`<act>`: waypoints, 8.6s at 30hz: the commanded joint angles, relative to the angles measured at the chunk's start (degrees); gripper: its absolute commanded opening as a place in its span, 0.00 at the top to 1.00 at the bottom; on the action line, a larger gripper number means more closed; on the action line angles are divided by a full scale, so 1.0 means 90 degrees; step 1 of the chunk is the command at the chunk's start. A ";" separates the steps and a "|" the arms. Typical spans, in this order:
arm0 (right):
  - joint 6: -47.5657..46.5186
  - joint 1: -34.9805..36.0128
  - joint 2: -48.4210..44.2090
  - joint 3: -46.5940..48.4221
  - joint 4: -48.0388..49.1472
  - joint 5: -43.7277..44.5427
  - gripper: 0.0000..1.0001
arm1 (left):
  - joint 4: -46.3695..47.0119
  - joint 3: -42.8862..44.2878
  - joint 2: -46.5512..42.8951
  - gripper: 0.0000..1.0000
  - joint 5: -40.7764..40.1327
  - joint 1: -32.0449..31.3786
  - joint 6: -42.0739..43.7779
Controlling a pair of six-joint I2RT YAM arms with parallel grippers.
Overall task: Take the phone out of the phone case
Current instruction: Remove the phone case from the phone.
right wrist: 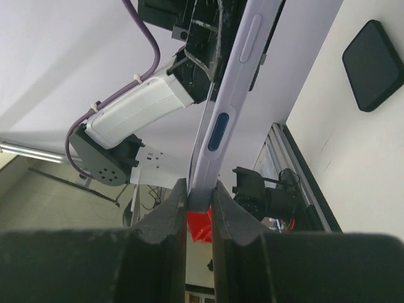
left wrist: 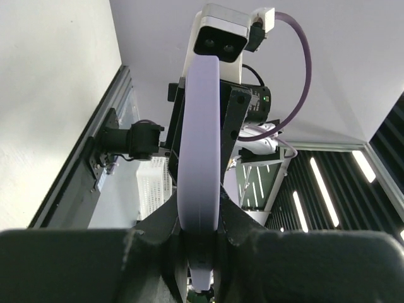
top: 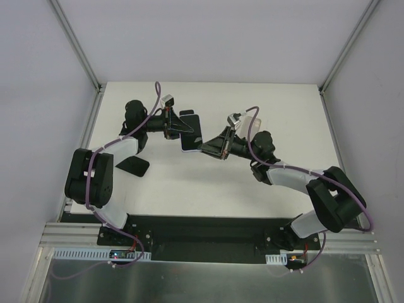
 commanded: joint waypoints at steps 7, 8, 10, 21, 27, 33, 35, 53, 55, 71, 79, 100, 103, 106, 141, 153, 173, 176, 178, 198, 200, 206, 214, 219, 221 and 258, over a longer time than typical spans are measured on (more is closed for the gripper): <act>-0.1111 0.0367 -0.0913 0.1214 0.2525 -0.2364 0.99 | -0.0305 0.0259 0.0003 1.00 -0.0342 -0.0217 -0.0131; -0.1189 0.0367 -0.0942 0.1234 0.2515 -0.2404 0.99 | -0.0296 0.0249 0.0003 1.00 -0.0342 -0.0237 -0.0151; -0.1325 0.0367 -0.0962 0.1224 0.2428 -0.2443 0.99 | -0.0237 0.0239 -0.0017 1.00 -0.0352 -0.0286 -0.0287; -0.1922 -0.0014 -0.1225 -0.0045 0.1021 -0.0170 0.99 | 0.3373 -0.0366 -0.0153 1.00 -0.1396 -0.0286 -0.2650; -0.1873 0.0016 -0.1596 -0.0660 0.1264 0.1043 0.99 | 0.4089 -0.0649 -0.0212 1.00 -0.2070 -0.0286 -0.2953; -0.1942 0.0006 -0.1461 -0.0661 0.2142 0.1073 0.99 | 0.4392 -0.0913 -0.0319 1.00 -0.2344 -0.0315 -0.3217; -0.1844 -0.0004 -0.1247 -0.0573 0.2533 0.0985 0.99 | 0.4527 -0.0991 -0.0320 1.00 -0.2364 -0.0364 -0.3363; -0.1141 0.0015 -0.0337 0.2187 0.2535 -0.0636 0.98 | 0.5378 -0.0562 -0.0798 1.00 -0.3057 -0.0598 -0.4770; -0.0956 0.0015 -0.0191 0.2521 0.2544 -0.0830 0.98 | 0.5398 -0.0416 -0.0808 1.00 -0.3096 -0.0598 -0.4838; 0.0158 0.0260 0.0493 0.5091 0.2544 -0.2618 0.99 | 0.5456 0.0679 -0.1012 1.00 -0.2452 -0.0598 -0.4878; 0.0383 0.0279 0.0835 0.5589 0.2544 -0.3204 0.99 | 0.5456 0.0630 -0.1266 1.00 -0.2091 -0.0608 -0.4858; 0.0110 0.0123 0.1538 0.5580 0.2535 -0.3185 0.99 | 0.5456 0.0757 -0.1481 1.00 -0.1885 -0.0852 -0.4838; 0.0041 0.0035 0.1616 0.5492 0.2535 -0.3127 0.99 | 0.5456 0.0757 -0.1540 1.00 -0.1856 -0.0862 -0.4867; -0.0007 -0.0053 0.1675 0.5404 0.2535 -0.3078 0.99 | 0.5456 0.0650 -0.1560 1.00 -0.1875 -0.0872 -0.4887; -0.1345 -0.1137 0.2602 0.4262 0.1851 -0.1867 0.99 | 0.5339 0.0435 -0.2087 1.00 -0.2022 -0.1204 -0.4955; -0.2039 -0.1215 0.2583 0.4115 0.0358 -0.1213 0.99 | 0.5300 0.0493 -0.2077 1.00 -0.2022 -0.1292 -0.4858; -0.1912 -0.1313 -0.0120 0.1295 -0.1858 0.0524 0.03 | 0.4149 0.0015 -0.1999 1.00 -0.0978 -0.0833 -0.3121; -0.1893 -0.1167 -0.0745 0.0826 -0.2211 0.0914 0.03 | 0.3690 -0.0044 -0.2077 1.00 -0.0889 -0.0823 -0.2525; -0.1854 -0.1050 -0.1234 0.0562 -0.2299 0.1227 0.01 | 0.3281 -0.0160 -0.2116 1.00 -0.0850 -0.0813 -0.2047; -0.2684 0.0240 -0.3336 -0.0709 -0.2724 0.2626 0.30 | 0.0934 -0.0854 -0.2380 1.00 -0.2959 -0.0813 0.0417; -0.2538 0.0318 -0.3180 -0.0807 -0.2214 0.2431 0.29 | 0.1237 -0.0854 -0.2264 1.00 -0.3028 -0.0813 0.0154; -0.2166 0.0357 -0.2496 -0.0925 -0.0338 0.2148 0.26 | 0.2026 -0.0913 -0.1971 1.00 -0.3184 -0.0813 -0.0627; -0.1483 0.0338 -0.1412 -0.0622 0.1480 0.1893 0.31 | 0.2624 -0.0991 -0.1823 1.00 -0.3321 -0.0823 -0.1176; -0.1395 0.0348 -0.1284 -0.0573 0.1957 0.1864 0.33 | 0.2644 -0.0981 -0.1843 1.00 -0.3321 -0.0813 -0.1176; -0.1394 0.0348 -0.1294 -0.0495 0.2017 0.1805 0.33 | 0.2683 -0.0991 -0.1804 1.00 -0.3330 -0.0813 -0.1205; -0.1656 0.0728 -0.0571 0.1545 0.2534 -0.0438 0.99 | 0.3582 -0.1177 -0.1510 1.00 -0.3975 -0.0969 -0.3197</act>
